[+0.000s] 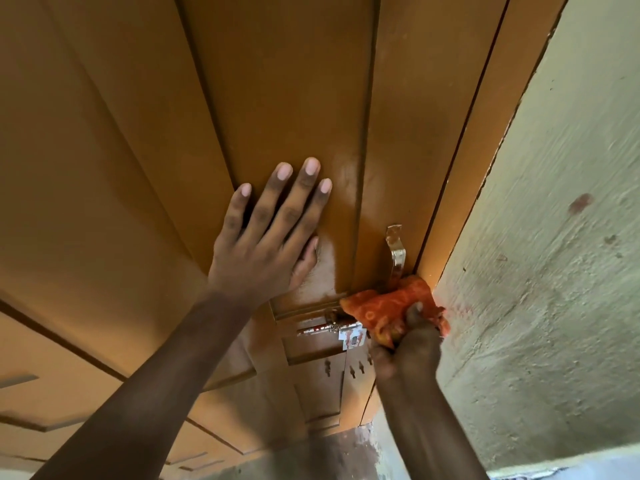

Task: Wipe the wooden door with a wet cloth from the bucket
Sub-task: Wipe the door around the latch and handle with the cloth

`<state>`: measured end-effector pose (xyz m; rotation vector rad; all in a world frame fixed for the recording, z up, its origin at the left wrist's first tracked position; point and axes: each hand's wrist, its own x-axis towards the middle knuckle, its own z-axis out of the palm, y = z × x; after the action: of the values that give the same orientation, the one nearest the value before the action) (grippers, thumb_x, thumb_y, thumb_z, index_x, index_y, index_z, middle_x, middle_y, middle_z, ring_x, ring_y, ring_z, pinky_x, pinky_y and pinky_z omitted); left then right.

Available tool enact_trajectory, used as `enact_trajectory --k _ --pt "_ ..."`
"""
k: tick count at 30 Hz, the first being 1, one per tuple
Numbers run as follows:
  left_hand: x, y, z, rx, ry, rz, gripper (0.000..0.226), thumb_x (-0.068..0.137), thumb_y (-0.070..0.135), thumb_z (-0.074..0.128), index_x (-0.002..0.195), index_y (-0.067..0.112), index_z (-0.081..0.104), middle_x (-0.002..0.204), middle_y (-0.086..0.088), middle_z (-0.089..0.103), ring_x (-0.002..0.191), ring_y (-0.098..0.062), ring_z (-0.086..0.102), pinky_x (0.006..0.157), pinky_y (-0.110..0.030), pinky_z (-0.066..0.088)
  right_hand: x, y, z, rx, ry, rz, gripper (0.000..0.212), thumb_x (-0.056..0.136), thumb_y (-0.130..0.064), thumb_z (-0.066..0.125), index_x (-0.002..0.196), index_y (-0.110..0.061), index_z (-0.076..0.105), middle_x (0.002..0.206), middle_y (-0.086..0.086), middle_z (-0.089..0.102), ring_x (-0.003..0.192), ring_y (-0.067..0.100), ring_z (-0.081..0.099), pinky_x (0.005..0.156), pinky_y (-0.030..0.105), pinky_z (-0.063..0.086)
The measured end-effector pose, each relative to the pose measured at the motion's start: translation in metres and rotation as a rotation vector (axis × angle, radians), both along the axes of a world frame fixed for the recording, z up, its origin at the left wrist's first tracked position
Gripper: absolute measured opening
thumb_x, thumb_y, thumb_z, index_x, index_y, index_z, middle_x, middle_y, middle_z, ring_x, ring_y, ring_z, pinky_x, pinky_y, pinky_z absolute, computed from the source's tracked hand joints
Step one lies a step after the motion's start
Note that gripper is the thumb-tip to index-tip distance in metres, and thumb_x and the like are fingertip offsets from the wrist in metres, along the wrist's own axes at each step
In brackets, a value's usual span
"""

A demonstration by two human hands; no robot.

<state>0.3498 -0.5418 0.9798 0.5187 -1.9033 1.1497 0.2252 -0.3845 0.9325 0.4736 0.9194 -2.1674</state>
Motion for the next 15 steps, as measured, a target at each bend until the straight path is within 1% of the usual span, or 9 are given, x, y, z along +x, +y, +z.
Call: enact_trajectory --k 3,4,6,7,9,10,12,13,15 --pt "0.0 0.0 0.001 0.006 -0.008 0.004 0.071 0.1 0.049 0.053 0.162 0.016 0.04 0.166 -0.009 0.037 0.151 -0.029 0.037 0.116 -0.051 0.033 -0.02 0.009 -0.004 -0.026 -0.007 -0.002 0.024 0.104 -0.022 0.05 0.123 -0.013 0.061 0.098 0.008 0.076 0.079 0.02 0.076 0.068 0.035 0.061" --pt "0.0 0.0 0.001 0.008 -0.013 0.002 0.071 0.101 0.049 0.053 0.162 0.016 0.041 0.166 -0.009 0.036 0.151 -0.029 0.037 0.116 -0.051 0.033 -0.018 0.008 -0.005 -0.022 -0.001 0.005 0.027 0.104 -0.023 0.05 0.128 -0.013 0.059 0.102 0.007 0.075 0.079 0.018 0.076 0.069 0.034 0.062" --pt "0.0 0.0 0.003 0.009 -0.022 -0.002 0.07 0.101 0.048 0.053 0.162 0.016 0.041 0.166 -0.009 0.035 0.151 -0.029 0.036 0.117 -0.051 0.031 -0.008 0.006 -0.003 -0.01 0.034 0.039 0.038 0.104 -0.024 0.051 0.14 -0.012 0.051 0.121 0.01 0.069 0.096 0.021 0.071 0.094 0.042 0.056" --pt "0.0 0.001 0.002 0.015 -0.021 -0.002 0.07 0.101 0.048 0.053 0.162 0.016 0.041 0.166 -0.009 0.034 0.152 -0.029 0.035 0.118 -0.051 0.03 -0.005 0.005 -0.004 -0.01 0.054 0.053 0.043 0.103 -0.024 0.052 0.144 -0.012 0.047 0.13 0.011 0.065 0.103 0.022 0.067 0.1 0.045 0.051" --pt "-0.001 0.0 0.001 0.02 -0.015 -0.007 0.071 0.101 0.048 0.053 0.163 0.015 0.04 0.167 -0.009 0.032 0.153 -0.029 0.031 0.12 -0.051 0.027 -0.005 0.009 0.003 -0.042 0.077 0.047 0.048 0.102 -0.025 0.054 0.148 -0.013 0.044 0.137 0.01 0.061 0.106 0.023 0.065 0.095 0.043 0.05" --pt "-0.001 0.0 0.001 0.024 -0.012 -0.005 0.072 0.101 0.048 0.053 0.163 0.015 0.039 0.168 -0.009 0.03 0.154 -0.029 0.029 0.121 -0.051 0.025 -0.007 0.013 0.004 -0.056 0.097 0.032 0.049 0.101 -0.026 0.056 0.147 -0.014 0.044 0.137 0.01 0.06 0.108 0.024 0.065 0.095 0.042 0.05" --pt "0.0 0.0 0.001 0.024 -0.014 0.004 0.072 0.101 0.048 0.053 0.164 0.015 0.038 0.168 -0.01 0.029 0.155 -0.029 0.027 0.121 -0.051 0.025 -0.009 0.017 0.002 -0.043 0.171 -0.002 0.045 0.099 -0.028 0.059 0.142 -0.018 0.051 0.137 0.008 0.062 0.115 0.026 0.063 0.107 0.046 0.046" --pt "0.0 0.0 0.001 0.024 -0.016 0.001 0.072 0.101 0.048 0.052 0.164 0.015 0.038 0.168 -0.01 0.029 0.154 -0.03 0.028 0.119 -0.051 0.027 -0.006 0.017 0.004 0.0 0.225 -0.021 0.037 0.097 -0.03 0.061 0.133 -0.02 0.057 0.13 0.01 0.067 0.115 0.029 0.065 0.111 0.048 0.044" --pt "0.001 0.001 0.0 0.029 -0.013 -0.008 0.072 0.101 0.048 0.052 0.163 0.014 0.038 0.168 -0.01 0.03 0.153 -0.03 0.032 0.118 -0.052 0.03 0.008 0.013 0.01 0.11 0.355 -0.048 0.023 0.094 -0.031 0.065 0.117 -0.025 0.064 0.108 0.014 0.074 0.104 0.035 0.069 0.107 0.049 0.047"
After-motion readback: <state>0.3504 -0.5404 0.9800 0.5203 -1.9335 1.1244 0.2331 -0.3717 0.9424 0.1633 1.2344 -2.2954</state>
